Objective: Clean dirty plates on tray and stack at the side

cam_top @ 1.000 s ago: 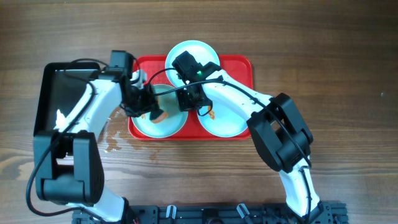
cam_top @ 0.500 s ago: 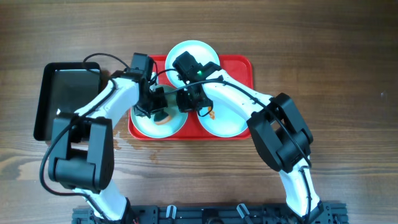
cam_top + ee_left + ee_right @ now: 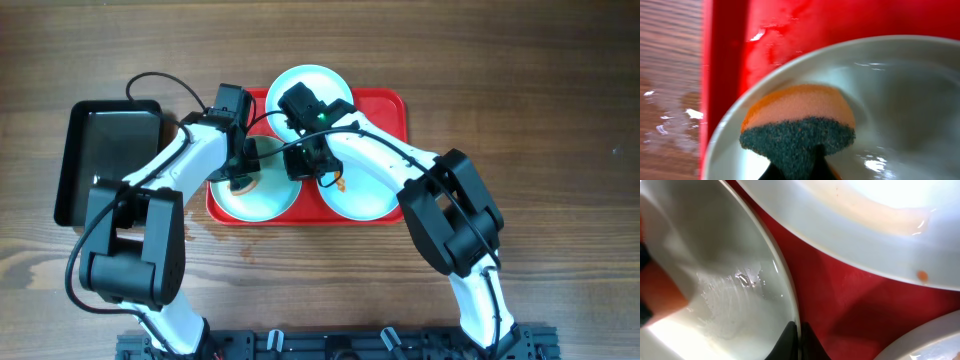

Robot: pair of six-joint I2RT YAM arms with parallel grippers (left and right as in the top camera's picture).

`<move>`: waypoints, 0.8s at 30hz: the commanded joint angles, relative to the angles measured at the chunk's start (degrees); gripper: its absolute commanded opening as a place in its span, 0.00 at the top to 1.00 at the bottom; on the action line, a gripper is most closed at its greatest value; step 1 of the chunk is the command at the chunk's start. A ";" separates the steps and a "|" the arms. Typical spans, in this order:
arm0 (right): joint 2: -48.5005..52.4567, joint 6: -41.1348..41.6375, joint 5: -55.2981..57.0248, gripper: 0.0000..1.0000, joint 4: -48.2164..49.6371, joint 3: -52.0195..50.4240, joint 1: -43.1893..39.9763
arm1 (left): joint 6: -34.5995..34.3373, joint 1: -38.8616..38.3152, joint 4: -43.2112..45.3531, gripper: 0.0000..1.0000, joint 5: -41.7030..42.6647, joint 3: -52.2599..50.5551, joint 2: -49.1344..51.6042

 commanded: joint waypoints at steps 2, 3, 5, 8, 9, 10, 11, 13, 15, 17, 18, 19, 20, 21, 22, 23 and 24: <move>1.33 -0.31 -1.64 0.96 -1.33 -0.76 0.35 | -1.42 0.13 -3.52 0.96 -4.63 -0.42 2.43; 1.33 -0.31 -1.64 0.96 -1.31 -0.76 0.35 | -1.90 0.13 -4.48 0.96 -2.64 -0.39 2.40; 1.33 -0.33 -1.64 0.96 -1.16 -0.76 0.35 | -1.90 0.13 -5.90 0.96 1.03 -0.28 2.27; 1.33 -0.24 -1.64 0.96 -0.87 -0.76 0.35 | -1.88 0.13 -7.13 0.96 5.88 0.70 1.16; 1.33 -0.24 -1.66 0.96 -0.90 -0.76 0.35 | -1.88 0.13 -7.43 0.96 7.04 1.07 0.63; 1.33 -0.24 -1.66 0.96 -0.96 -0.76 0.35 | -1.86 0.13 -7.98 0.96 8.87 1.70 -0.46; 1.33 -0.24 -1.66 0.96 -1.01 -0.76 0.35 | -1.84 0.13 -8.07 0.96 9.97 1.99 -1.27; 1.33 -0.20 -1.66 0.96 -1.09 -0.76 0.35 | -1.81 0.13 -7.39 0.96 13.90 2.12 -3.82; 1.33 0.11 -1.66 0.96 -1.09 -0.76 0.35 | -1.84 0.13 -6.45 0.96 17.27 2.12 -5.31; 1.33 0.20 -1.73 0.96 -1.07 -0.76 0.35 | -1.88 0.13 -5.53 0.96 18.43 2.10 -5.49; 1.33 0.17 -1.92 0.96 -1.09 -0.76 0.35 | -1.90 0.13 -4.98 0.96 18.38 1.99 -5.35; 1.33 0.17 -2.23 0.96 -1.11 -0.76 0.35 | -1.95 0.13 -3.93 0.96 18.45 1.66 -4.90; 1.33 0.15 -2.60 0.96 -1.11 -0.76 0.35 | -2.14 0.13 -3.10 0.96 18.78 1.25 -4.52; 1.33 0.15 -2.86 0.96 -1.11 -0.76 0.35 | -2.69 0.13 -1.95 0.96 19.26 0.72 -3.87; 1.33 0.17 -3.15 0.96 -1.07 -0.76 0.35 | -3.28 0.15 -0.98 0.96 19.71 0.33 -3.32; 1.33 0.17 -3.13 0.96 -1.07 -0.76 0.31 | -3.41 0.13 0.17 0.96 20.48 -0.09 -2.56; 1.33 0.17 -3.13 0.96 -0.98 -0.76 0.31 | -3.37 0.13 1.46 0.96 21.20 -0.48 -1.73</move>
